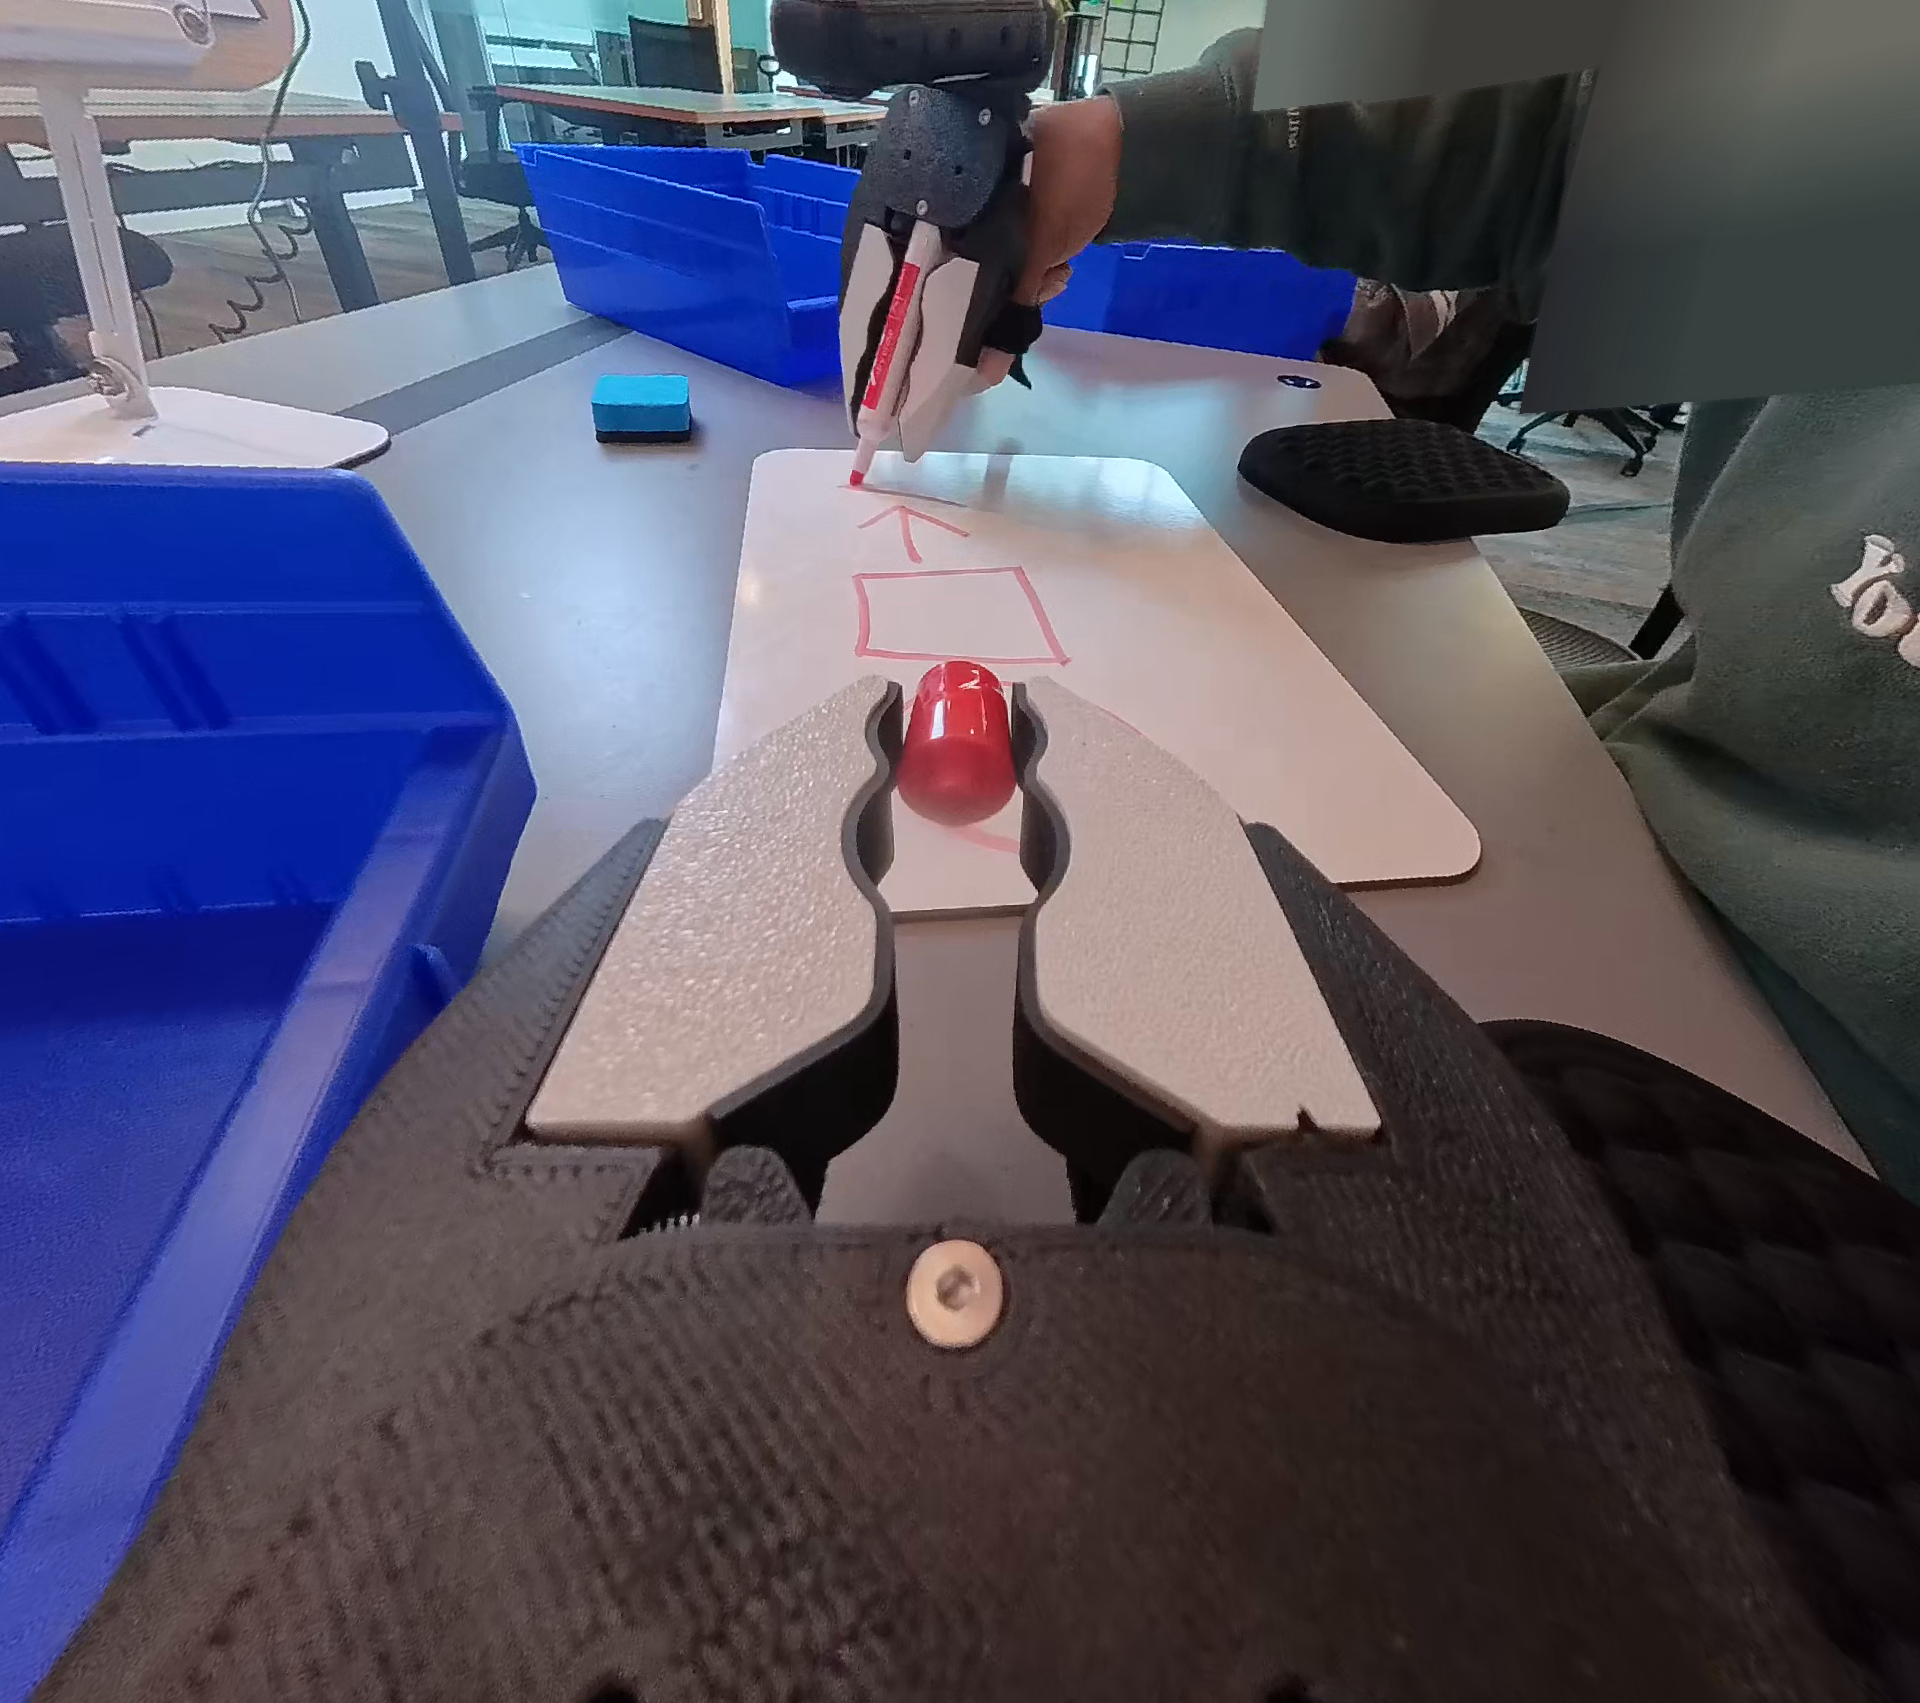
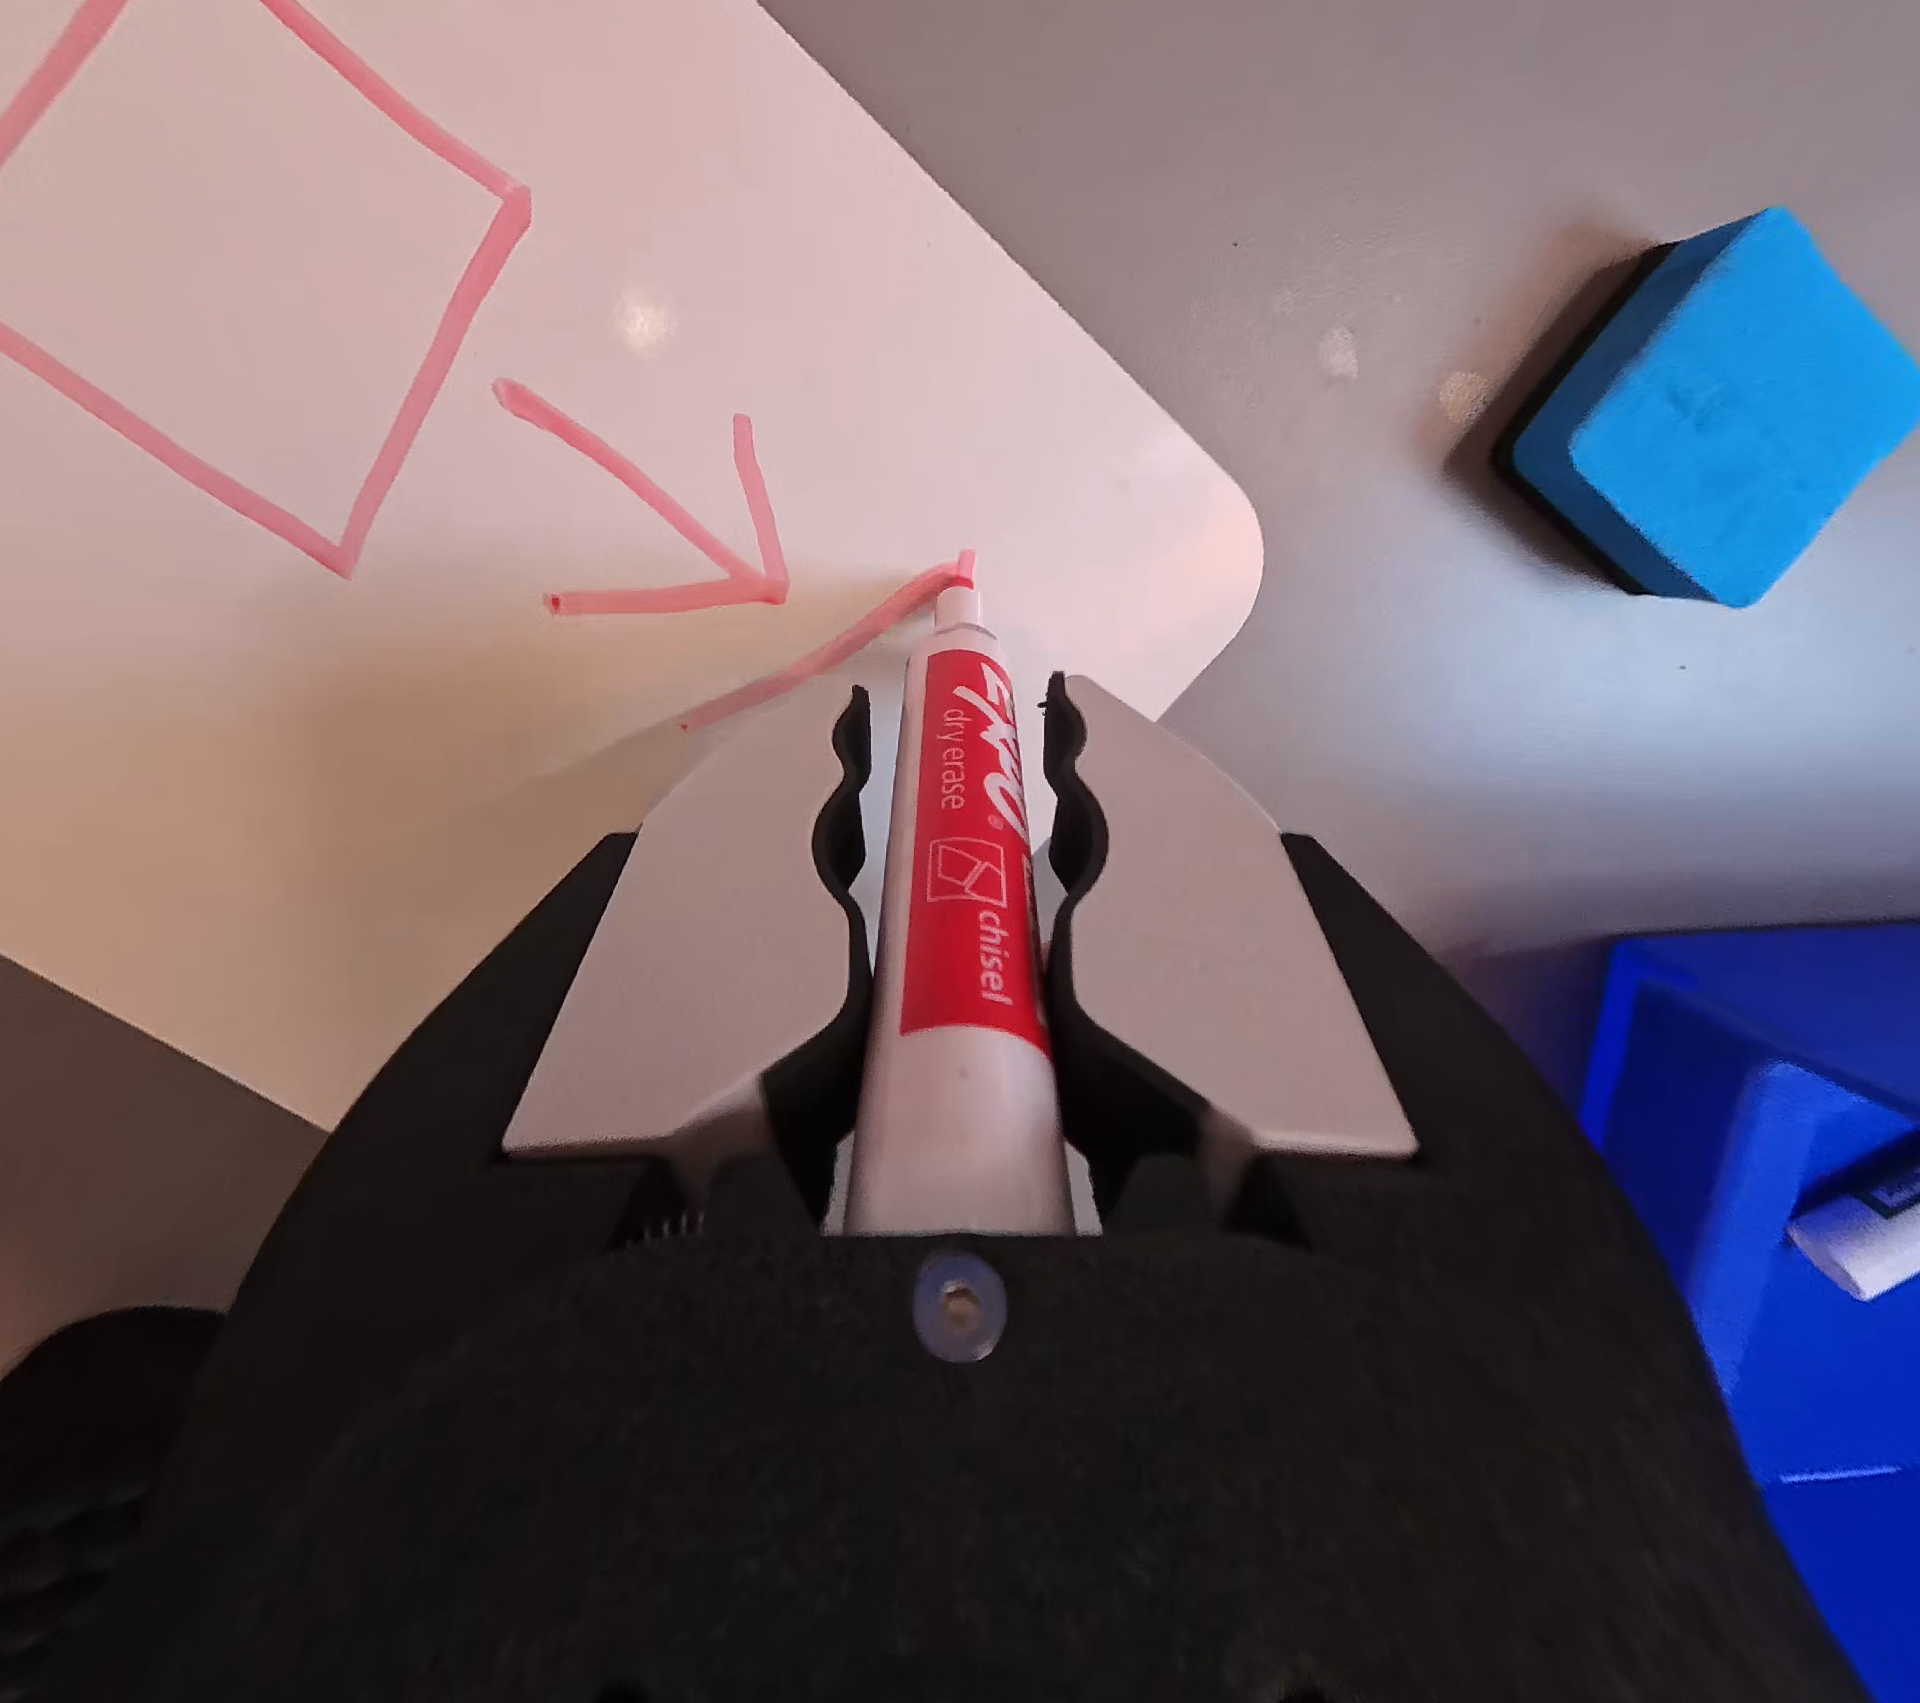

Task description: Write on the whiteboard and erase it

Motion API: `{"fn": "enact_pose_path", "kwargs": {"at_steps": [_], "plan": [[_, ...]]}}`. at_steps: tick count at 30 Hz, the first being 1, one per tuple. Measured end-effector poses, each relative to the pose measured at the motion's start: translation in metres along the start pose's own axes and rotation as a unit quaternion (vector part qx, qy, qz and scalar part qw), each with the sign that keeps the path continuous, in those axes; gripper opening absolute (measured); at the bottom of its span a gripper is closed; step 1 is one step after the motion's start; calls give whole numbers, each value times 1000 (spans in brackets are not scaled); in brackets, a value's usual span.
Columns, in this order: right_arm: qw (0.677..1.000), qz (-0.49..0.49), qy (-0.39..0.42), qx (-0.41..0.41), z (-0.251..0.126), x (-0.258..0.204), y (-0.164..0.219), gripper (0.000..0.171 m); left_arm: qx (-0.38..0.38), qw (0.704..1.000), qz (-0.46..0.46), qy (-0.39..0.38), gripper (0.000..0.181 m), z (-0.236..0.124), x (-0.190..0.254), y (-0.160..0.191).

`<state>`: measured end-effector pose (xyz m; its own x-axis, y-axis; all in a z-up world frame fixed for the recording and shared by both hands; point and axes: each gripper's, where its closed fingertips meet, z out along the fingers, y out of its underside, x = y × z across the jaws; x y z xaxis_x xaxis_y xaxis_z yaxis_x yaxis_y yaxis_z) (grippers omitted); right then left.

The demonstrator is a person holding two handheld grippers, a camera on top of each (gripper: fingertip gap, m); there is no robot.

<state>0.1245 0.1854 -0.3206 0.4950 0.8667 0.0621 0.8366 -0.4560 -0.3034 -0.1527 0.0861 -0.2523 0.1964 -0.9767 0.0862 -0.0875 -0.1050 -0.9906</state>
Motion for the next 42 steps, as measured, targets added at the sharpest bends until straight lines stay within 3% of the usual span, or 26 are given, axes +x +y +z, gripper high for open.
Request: {"fn": "enact_pose_path", "kwargs": {"at_steps": [14, 30, 33, 36, 42], "plan": [[999, 39, 19, -22, -21, -13, 61, 33, -4, 1000, 4, 0, 20, 1, 1, 1], [999, -25, -6, 21, -12, -57, 17, 33, -3, 1000, 5, 0, 20, 2, 0, 0], [997, 3, 2, 79, -33, -50, 6, 33, -3, 1000, 6, 0, 20, 2, 0, 0], [982, 22, 9, 186, -67, -46, -14, 33, 0, 1000, 8, 1, 20, 2, 1, -1], [914, -14, -48, 403, -113, -90, -63, 33, 48, 997, 46, 31, 20, 5, 24, -17]]}}
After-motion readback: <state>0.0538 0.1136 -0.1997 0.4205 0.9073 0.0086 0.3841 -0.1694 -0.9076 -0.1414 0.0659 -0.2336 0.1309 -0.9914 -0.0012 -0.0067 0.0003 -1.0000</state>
